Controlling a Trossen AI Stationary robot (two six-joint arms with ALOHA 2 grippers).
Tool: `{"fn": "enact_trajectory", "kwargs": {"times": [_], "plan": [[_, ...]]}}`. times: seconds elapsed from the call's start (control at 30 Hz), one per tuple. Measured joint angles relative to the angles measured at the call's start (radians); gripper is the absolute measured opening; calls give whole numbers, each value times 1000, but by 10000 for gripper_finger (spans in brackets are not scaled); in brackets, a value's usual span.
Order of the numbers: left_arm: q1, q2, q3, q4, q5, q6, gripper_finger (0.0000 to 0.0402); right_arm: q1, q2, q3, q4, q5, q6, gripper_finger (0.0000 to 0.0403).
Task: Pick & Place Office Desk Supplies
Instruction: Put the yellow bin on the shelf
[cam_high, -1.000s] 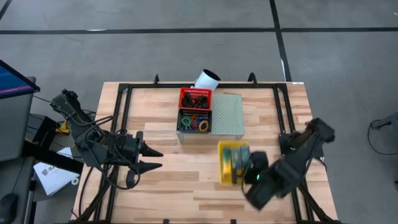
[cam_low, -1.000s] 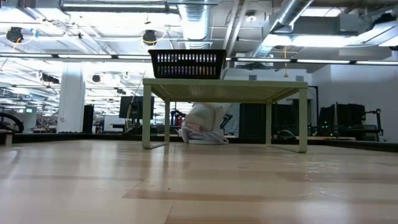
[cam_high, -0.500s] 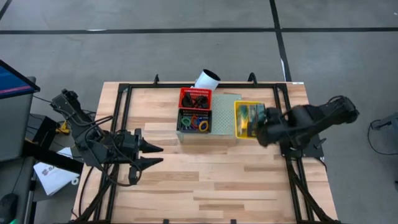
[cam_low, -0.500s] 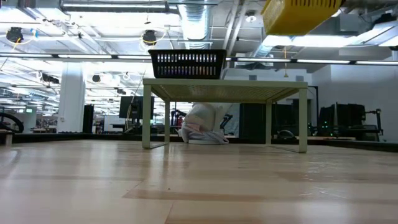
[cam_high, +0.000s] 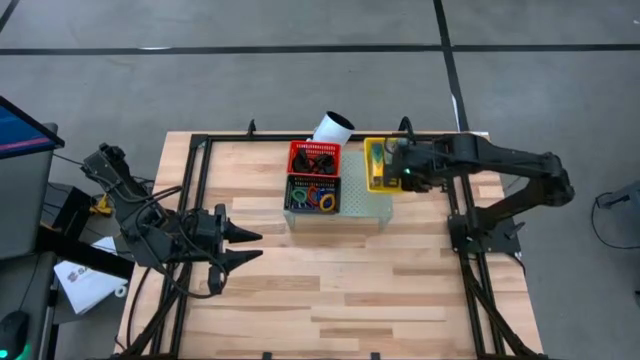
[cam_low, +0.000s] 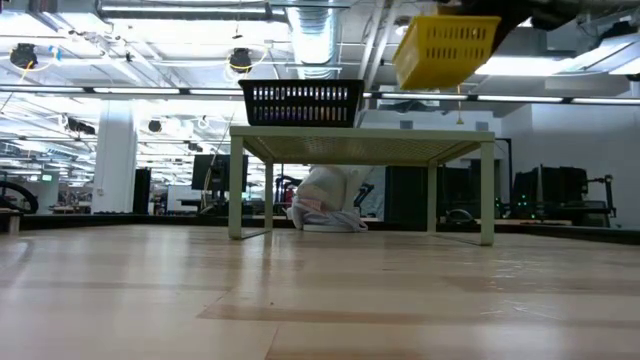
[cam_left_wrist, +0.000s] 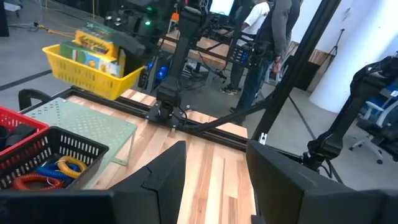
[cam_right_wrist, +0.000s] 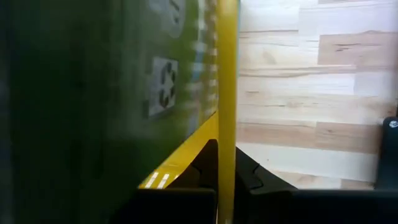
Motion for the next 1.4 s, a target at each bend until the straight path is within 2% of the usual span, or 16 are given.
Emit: {"fn": "enact_trajectory", "kwargs": {"times": [0.53,0.77,1.1,1.4], "plan": [[0,0,0,1,0,4,163,-172,123,0,105,-120,-146,0],[0,0,0,0,1,4,163,-185,144,-23,146,-132,-163,0],[0,0,0,1,1,4,163,-163,68,-217,357,-160,-82,0],[0,0,0,2,1,-4,163,-151,64,-246,352,-155,-87,0]]}}
